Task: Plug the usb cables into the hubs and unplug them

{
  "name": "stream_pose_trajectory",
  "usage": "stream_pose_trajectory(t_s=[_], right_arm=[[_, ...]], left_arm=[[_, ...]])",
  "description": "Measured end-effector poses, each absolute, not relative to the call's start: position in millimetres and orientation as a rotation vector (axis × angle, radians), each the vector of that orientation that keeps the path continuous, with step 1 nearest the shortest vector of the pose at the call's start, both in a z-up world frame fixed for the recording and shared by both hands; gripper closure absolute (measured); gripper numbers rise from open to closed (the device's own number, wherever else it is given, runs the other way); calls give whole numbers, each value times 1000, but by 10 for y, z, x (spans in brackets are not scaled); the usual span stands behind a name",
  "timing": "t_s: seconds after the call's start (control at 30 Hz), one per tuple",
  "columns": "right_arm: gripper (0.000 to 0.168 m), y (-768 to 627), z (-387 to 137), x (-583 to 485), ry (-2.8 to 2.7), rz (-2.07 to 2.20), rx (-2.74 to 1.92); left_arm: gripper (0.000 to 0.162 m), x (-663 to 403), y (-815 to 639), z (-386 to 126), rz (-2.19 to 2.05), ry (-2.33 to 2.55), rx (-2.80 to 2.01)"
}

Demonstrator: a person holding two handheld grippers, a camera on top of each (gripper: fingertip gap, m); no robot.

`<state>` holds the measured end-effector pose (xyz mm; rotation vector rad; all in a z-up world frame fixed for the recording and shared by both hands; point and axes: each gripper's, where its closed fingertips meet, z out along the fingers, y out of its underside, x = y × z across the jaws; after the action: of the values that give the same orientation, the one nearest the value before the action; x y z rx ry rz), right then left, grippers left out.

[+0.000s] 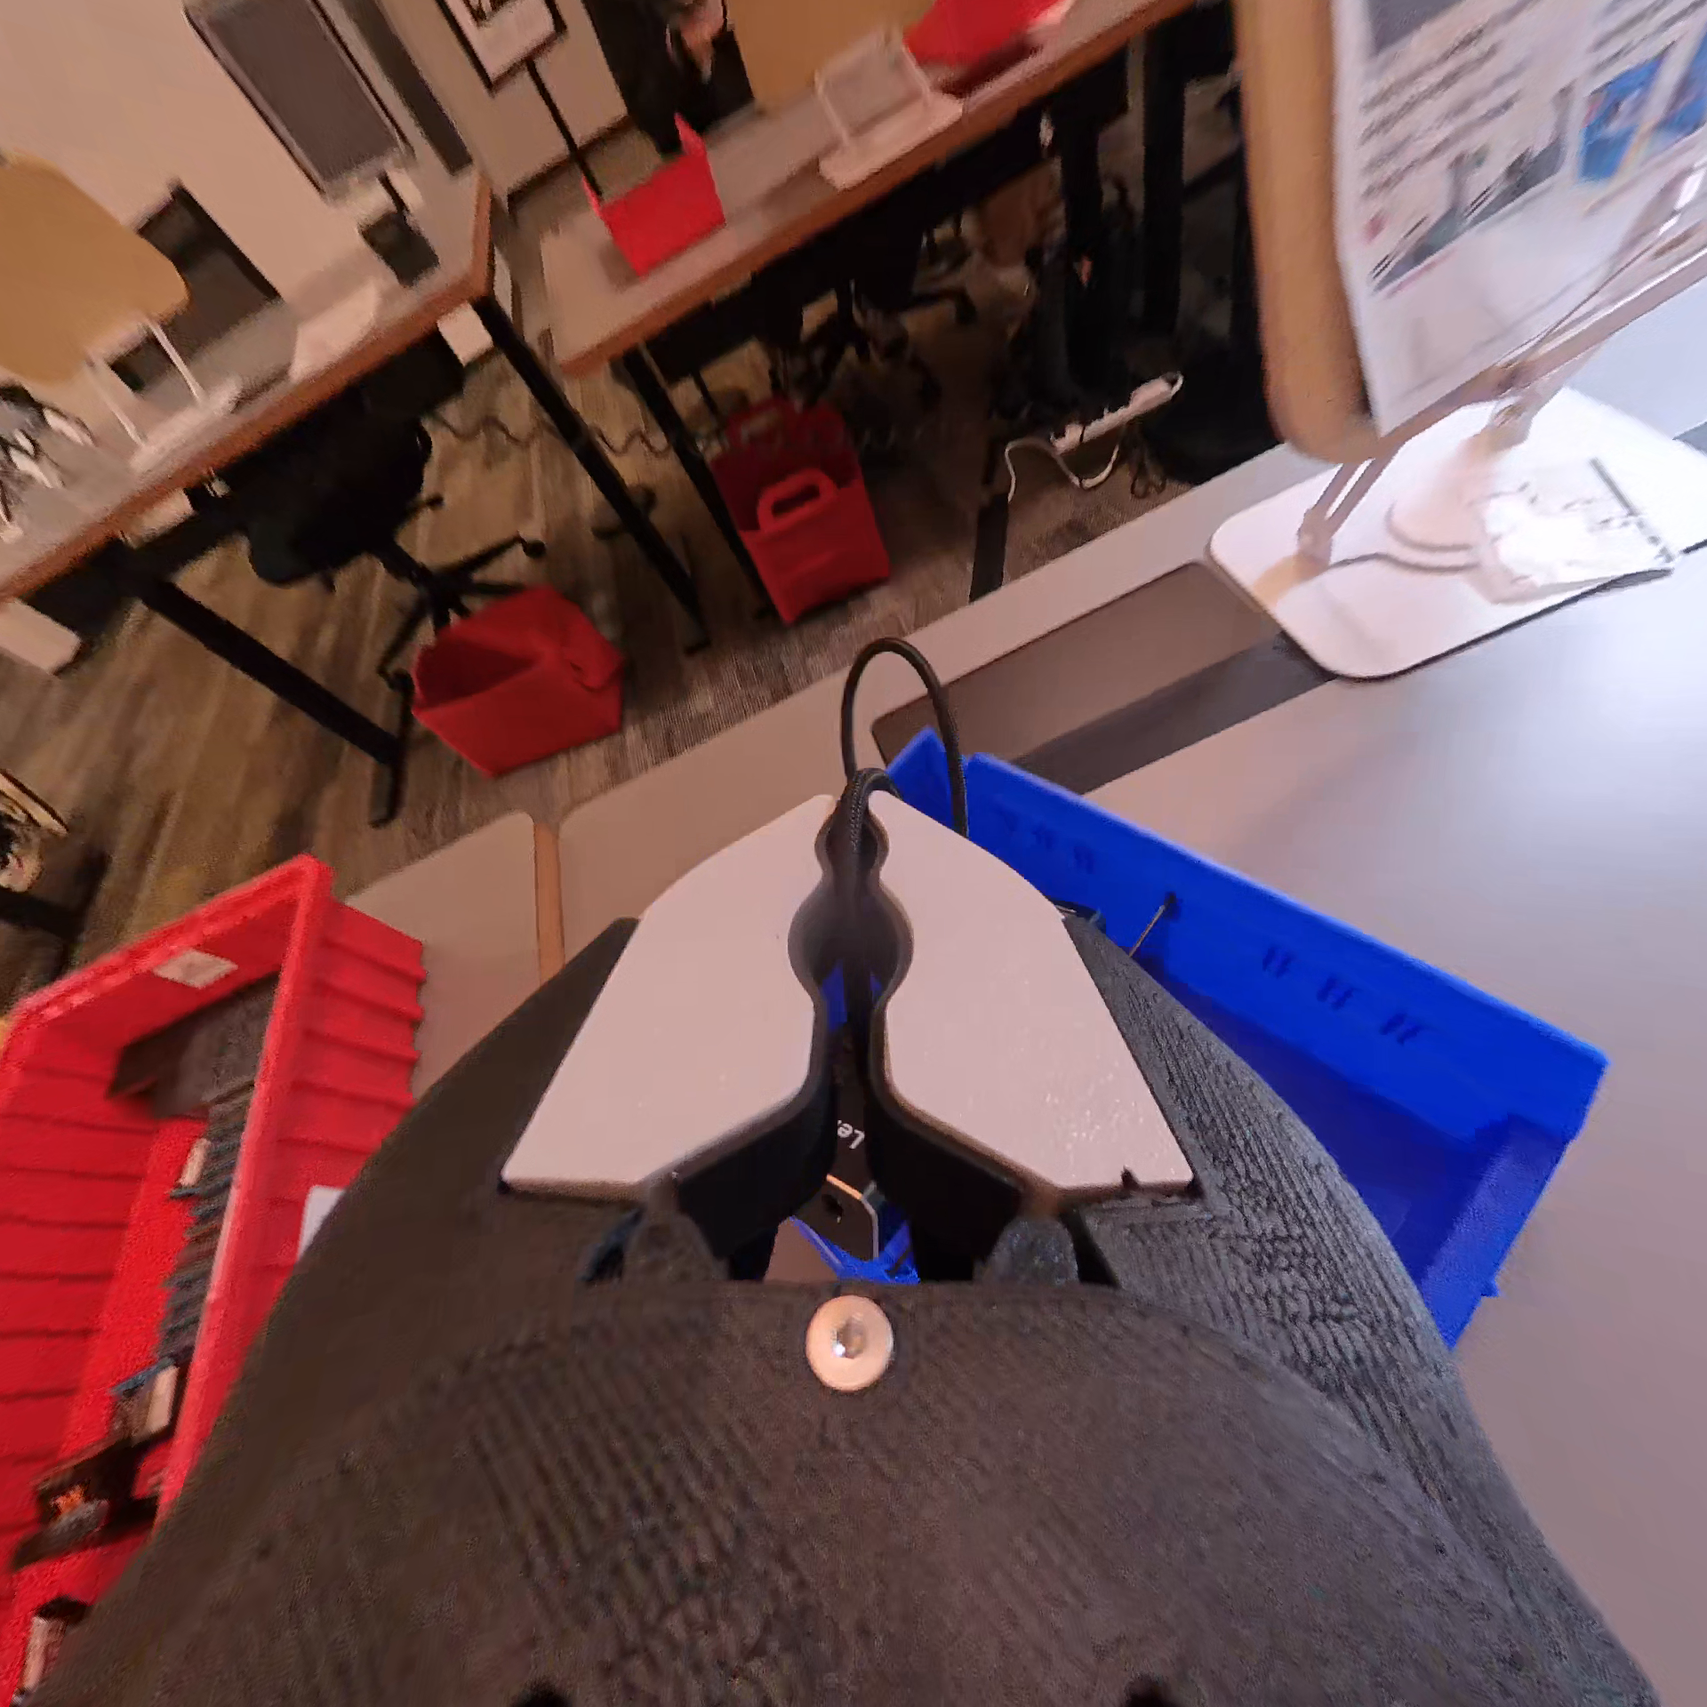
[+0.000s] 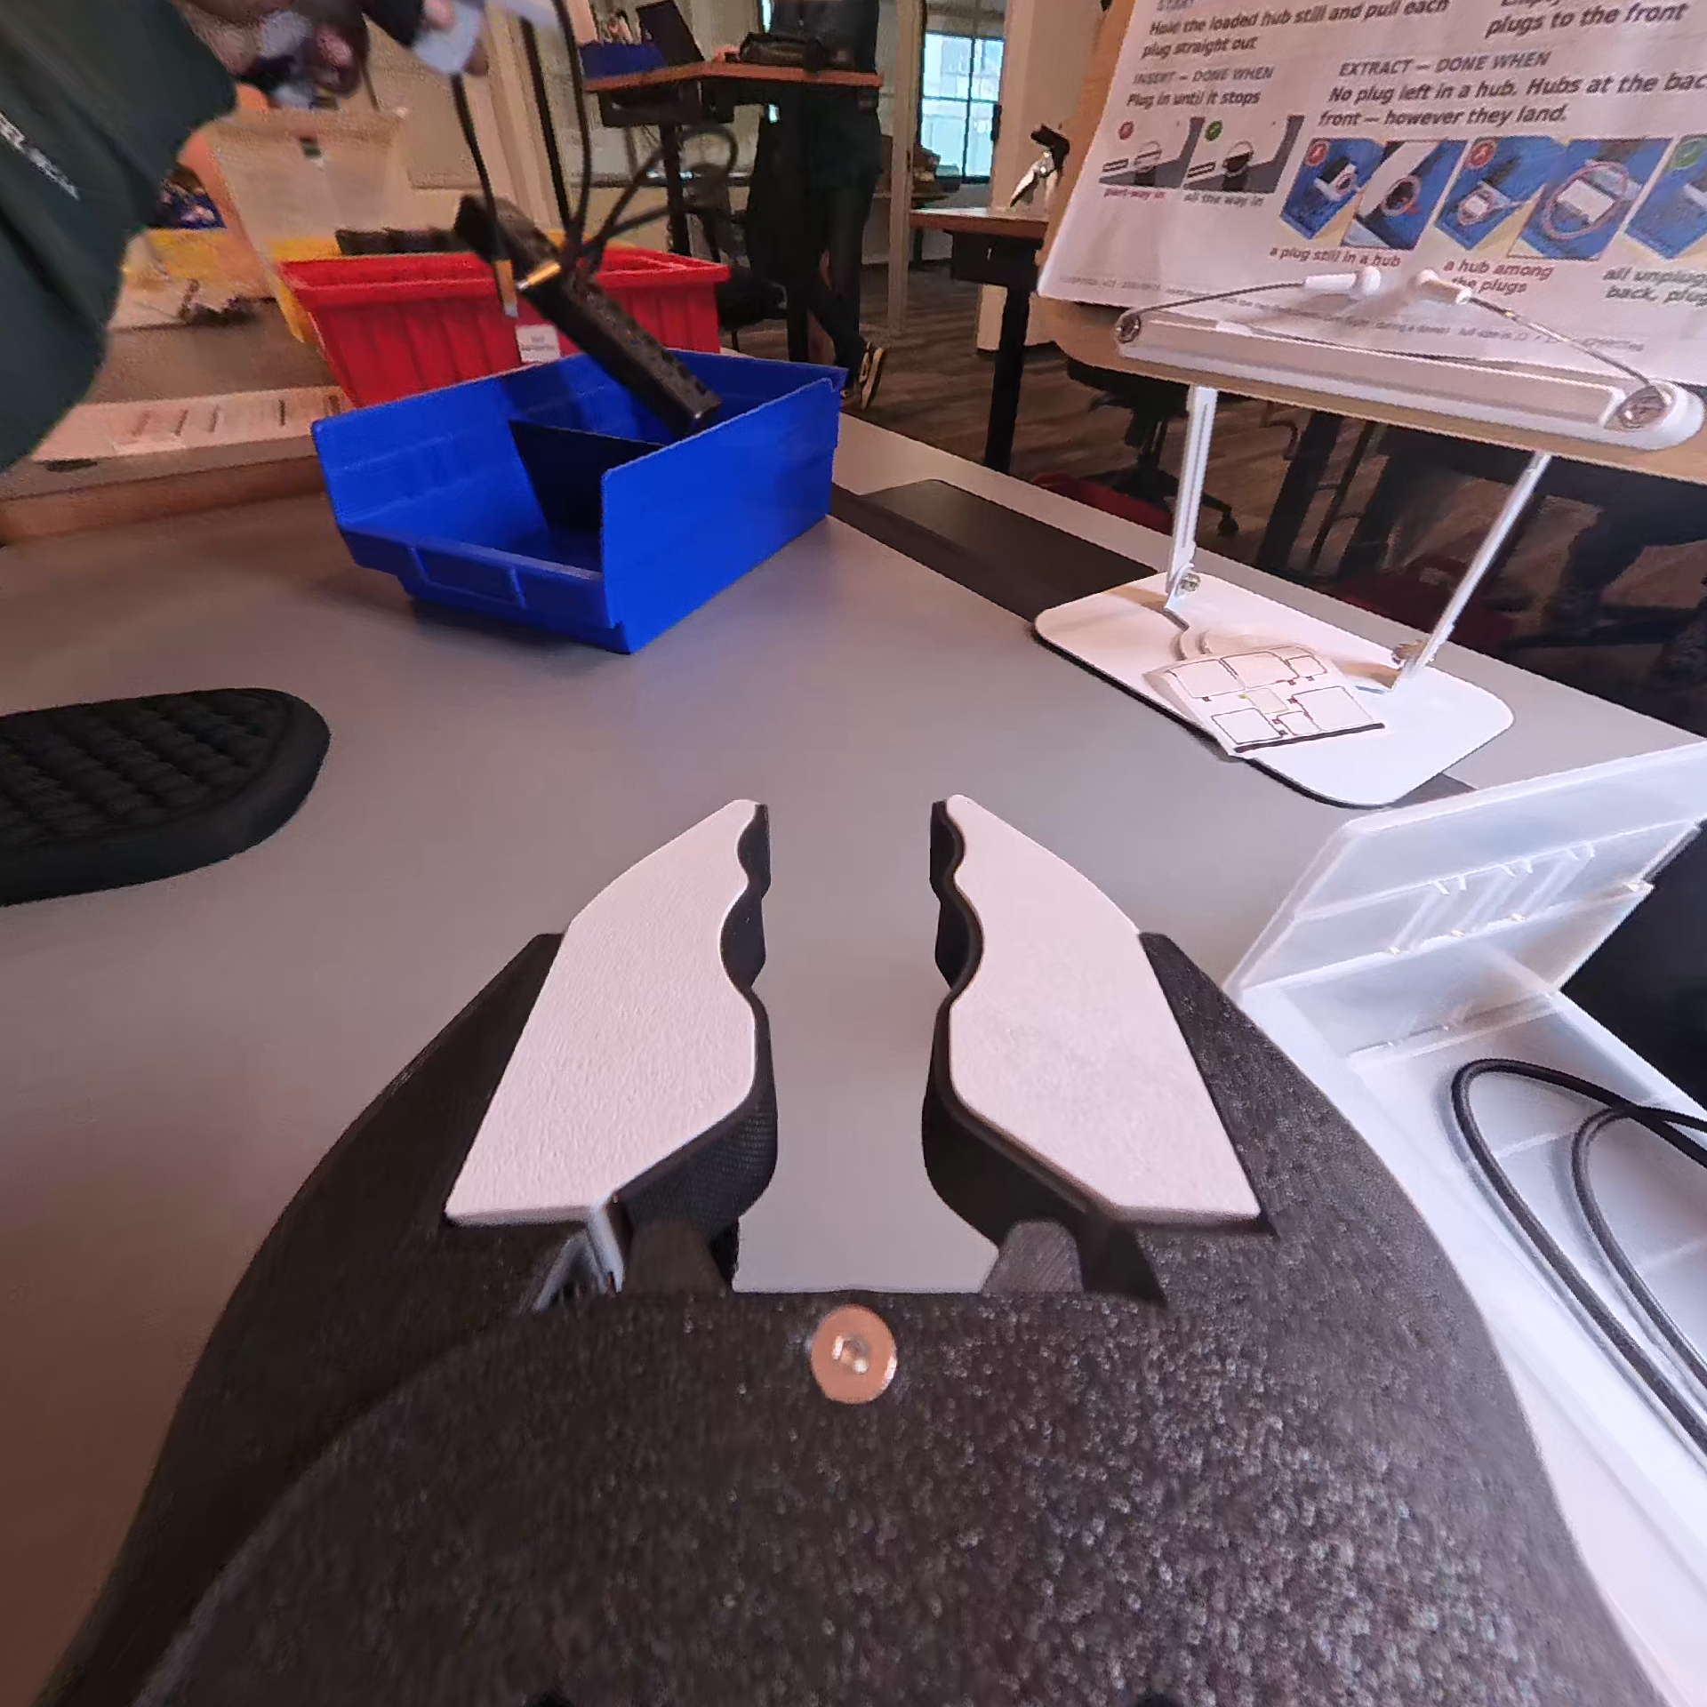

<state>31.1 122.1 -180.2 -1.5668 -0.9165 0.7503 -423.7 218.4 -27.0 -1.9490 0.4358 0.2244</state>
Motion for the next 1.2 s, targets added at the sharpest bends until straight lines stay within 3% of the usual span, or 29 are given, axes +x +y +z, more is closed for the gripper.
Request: stream_pose_trajectory(t_s=[0.13,0.3,0.47,0.6,0.67,0.77,0.87,1.1,1.2], right_arm=[[129,1125,-1798,55,-1037,768,-1546],[100,991,-1726,-363,-1178,765,-1496],[75,918,-1768,-618,-1233,753,-1545],[63,330,-2067,-802,-1398,1263,-1703],[72,120,-2209,-743,-1404,1523,-1773],[105,-31,-2210,-686,-1191,1985,-1828],[135,15,-2209,-724,-1052,2109,-1848],[139,322,-2088,-698,-976,1841,-1734],[139,487,-2023,-582,-913,1769,-1708]], left_arm=[[162,-3809,1931,106,216,540,-1824],[161,-2929,1552,262,71,734,-1694],[161,-1758,1128,-164,-236,963,-1629],[161,-946,767,-673,-513,1107,-1586],[161,-725,661,-829,-599,1128,-1564],[162,-580,572,-940,-674,1149,-1538],[162,-557,548,-889,-721,1124,-1511],[161,-728,520,-732,-711,1043,-1399],[127,-925,543,-774,-731,1003,-1418]])
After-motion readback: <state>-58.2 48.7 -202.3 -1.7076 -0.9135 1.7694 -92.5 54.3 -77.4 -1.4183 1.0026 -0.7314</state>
